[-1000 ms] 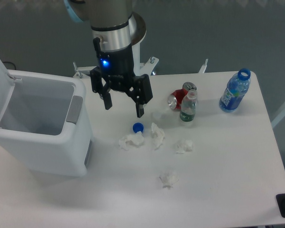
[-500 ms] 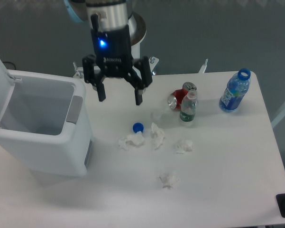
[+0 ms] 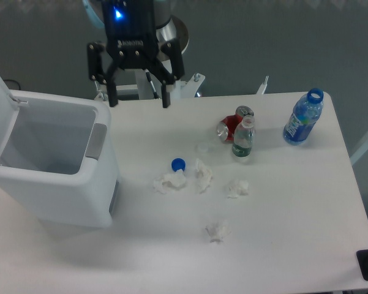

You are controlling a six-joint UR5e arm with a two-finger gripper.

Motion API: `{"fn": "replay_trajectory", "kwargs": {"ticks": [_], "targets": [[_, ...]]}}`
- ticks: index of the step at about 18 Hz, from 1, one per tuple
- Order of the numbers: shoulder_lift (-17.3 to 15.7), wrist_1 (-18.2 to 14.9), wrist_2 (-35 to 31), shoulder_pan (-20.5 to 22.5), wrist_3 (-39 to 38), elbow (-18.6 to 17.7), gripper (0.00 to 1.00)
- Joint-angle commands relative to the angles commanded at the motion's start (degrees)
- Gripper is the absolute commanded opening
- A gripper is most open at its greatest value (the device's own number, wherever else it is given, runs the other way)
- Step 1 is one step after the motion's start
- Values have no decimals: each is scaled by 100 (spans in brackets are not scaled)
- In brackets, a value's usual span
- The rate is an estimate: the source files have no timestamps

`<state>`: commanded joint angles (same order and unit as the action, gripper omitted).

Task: Close the trash can

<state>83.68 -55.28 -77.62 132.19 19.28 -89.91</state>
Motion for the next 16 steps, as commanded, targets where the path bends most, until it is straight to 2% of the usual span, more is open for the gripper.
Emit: {"fn": "replay_trajectory", "kwargs": {"ticks": [3, 11, 16], "targets": [[-106, 0, 282, -52, -801, -18, 100], [-343, 0, 318, -694, -847, -70, 100], [-466, 18, 712, -958, -776, -70, 100]]}}
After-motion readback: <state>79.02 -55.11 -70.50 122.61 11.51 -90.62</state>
